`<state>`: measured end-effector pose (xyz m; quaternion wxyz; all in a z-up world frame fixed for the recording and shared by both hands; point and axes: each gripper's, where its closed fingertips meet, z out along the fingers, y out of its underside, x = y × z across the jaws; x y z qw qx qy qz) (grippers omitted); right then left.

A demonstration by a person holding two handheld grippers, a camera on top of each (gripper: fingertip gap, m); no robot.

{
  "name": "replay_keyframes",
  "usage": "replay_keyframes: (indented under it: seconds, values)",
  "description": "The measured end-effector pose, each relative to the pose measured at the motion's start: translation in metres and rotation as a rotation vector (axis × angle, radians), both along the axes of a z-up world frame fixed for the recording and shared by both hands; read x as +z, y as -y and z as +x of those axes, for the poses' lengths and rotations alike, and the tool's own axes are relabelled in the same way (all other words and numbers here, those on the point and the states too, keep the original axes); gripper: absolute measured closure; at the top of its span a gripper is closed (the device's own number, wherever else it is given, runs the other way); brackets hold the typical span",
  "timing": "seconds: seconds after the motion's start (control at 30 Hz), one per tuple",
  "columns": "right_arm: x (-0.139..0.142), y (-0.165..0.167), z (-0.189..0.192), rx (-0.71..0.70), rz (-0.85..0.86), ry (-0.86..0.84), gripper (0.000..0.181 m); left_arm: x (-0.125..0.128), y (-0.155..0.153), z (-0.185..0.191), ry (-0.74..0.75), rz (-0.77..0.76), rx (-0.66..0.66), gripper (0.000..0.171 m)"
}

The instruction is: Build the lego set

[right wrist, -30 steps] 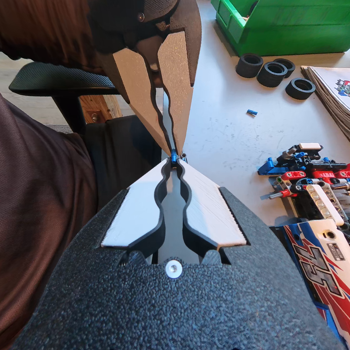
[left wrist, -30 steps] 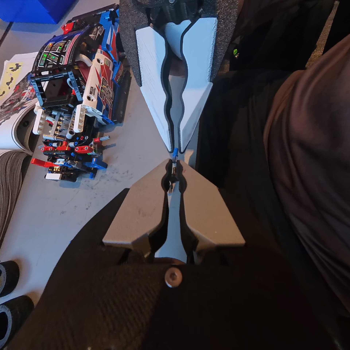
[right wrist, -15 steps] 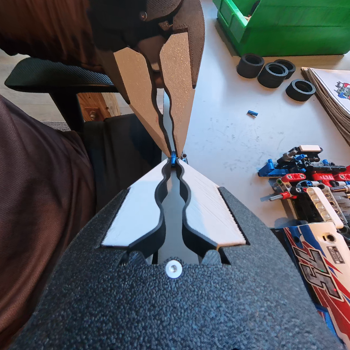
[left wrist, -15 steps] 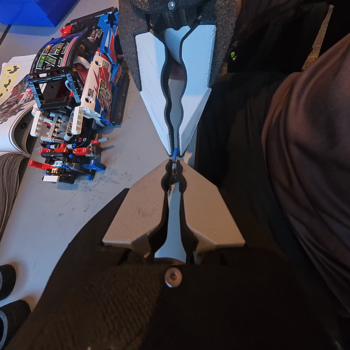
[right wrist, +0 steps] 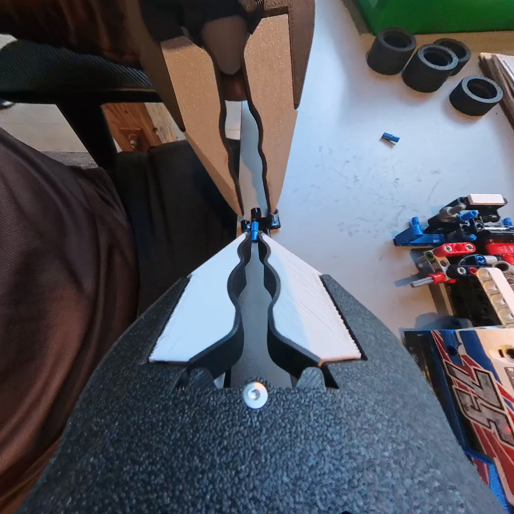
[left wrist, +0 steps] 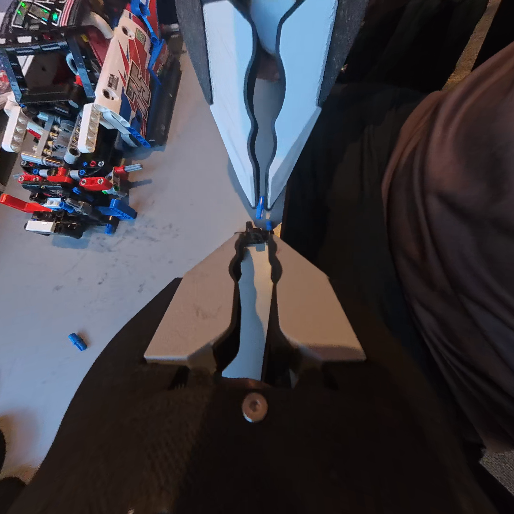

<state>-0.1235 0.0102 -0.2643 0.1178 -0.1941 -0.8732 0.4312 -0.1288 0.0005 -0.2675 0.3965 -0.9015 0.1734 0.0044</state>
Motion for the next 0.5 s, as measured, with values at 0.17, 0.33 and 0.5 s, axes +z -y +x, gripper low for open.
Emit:
replay_keyframes:
  seconds: [0.17, 0.33, 0.5]
  values:
    - [-0.0035, 0.0016, -0.0023, -0.011, 0.014, 0.010, 0.177, -0.0034, -0.0027, -0.0015, 0.014, -0.005, 0.002, 0.165]
    - [-0.0033, 0.0024, -0.0028, -0.012, 0.013, 0.009, 0.177, -0.0056, -0.0024, 0.0008, 0.016, -0.011, -0.005, 0.166]
    - [-0.0031, 0.0032, -0.0028, -0.007, 0.011, 0.011, 0.177, -0.0057, -0.0026, 0.0020, 0.029, -0.008, -0.004, 0.165]
